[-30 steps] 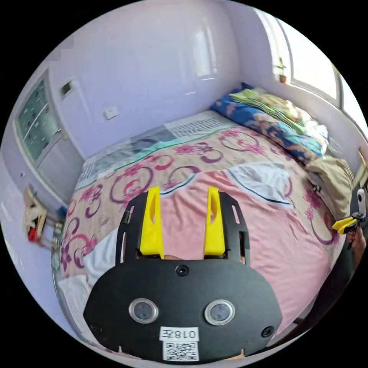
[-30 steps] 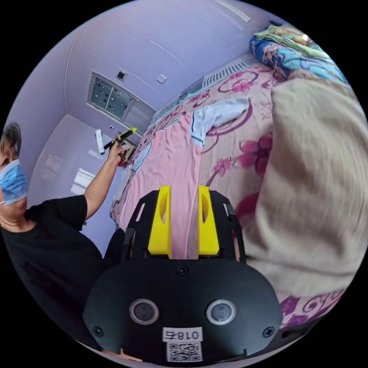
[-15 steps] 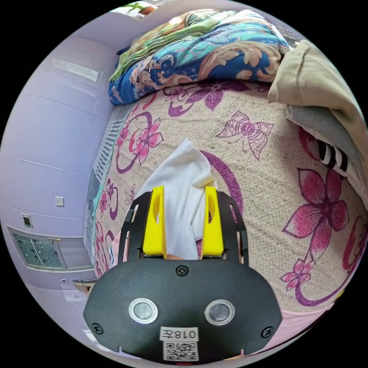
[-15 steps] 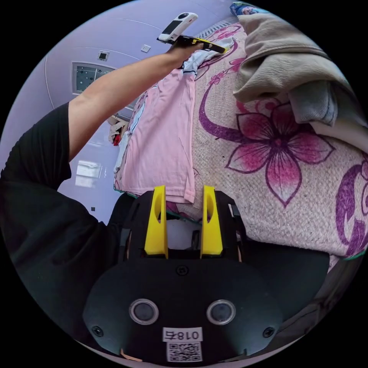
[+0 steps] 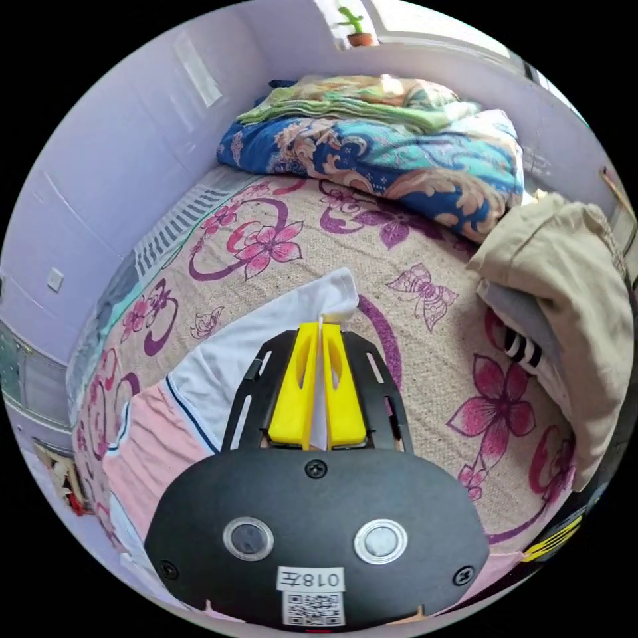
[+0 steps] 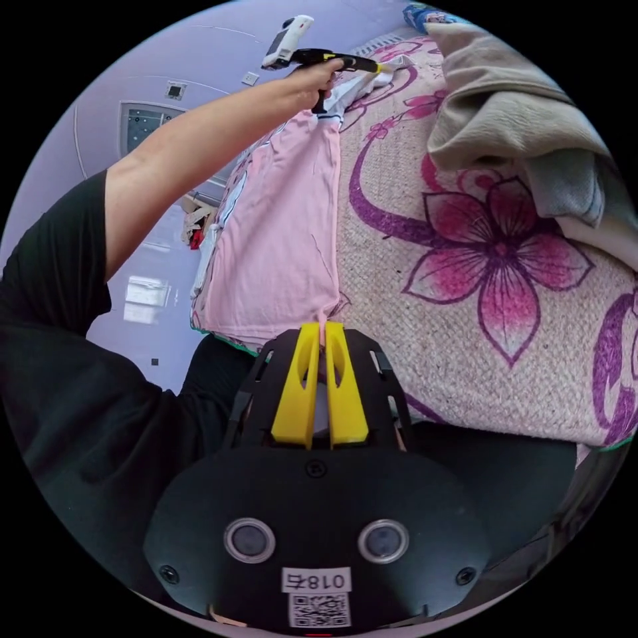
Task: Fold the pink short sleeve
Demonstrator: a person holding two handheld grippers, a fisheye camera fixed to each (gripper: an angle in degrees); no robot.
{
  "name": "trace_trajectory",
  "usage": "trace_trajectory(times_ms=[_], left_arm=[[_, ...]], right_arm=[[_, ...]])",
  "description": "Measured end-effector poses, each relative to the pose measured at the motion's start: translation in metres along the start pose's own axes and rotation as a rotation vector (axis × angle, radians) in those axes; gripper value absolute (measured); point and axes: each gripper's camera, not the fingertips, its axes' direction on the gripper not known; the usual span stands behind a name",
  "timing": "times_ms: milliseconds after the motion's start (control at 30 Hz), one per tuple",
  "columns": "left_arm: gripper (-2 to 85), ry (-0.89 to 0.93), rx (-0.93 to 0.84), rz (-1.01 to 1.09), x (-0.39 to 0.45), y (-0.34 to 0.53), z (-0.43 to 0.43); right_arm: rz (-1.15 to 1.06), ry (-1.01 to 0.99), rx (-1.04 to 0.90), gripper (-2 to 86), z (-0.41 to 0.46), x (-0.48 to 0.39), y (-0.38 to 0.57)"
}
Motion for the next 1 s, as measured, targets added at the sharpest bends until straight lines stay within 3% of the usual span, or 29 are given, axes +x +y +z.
trace_trajectory(times_ms=[333,567,800,1000], left_arm=[[-1.0,0.497,0.412,-0.602,-0.221,0.183,-0.015],[-1.0,0.590,0.716,-0.963,-0.347,0.413,-0.009],[-1.0,0.579,0.733,-1.383,-0.377,0.629,0.064],[-0.7,0.608,0.698,-1.363,-0.380,0.670,0.093]], right_arm=[[-0.136,0.014,0.134,0.5,-0.019,-0.058,0.002],[-0.505,0.002,0.002,0.4,-0.007,-0.172,-0.039],[-0.674,0.188,-0.411,0.5,0.117,-0.231,-0.061],[-0.630,0.125,-0.392,0.6,0.104,-0.255,-0.070]])
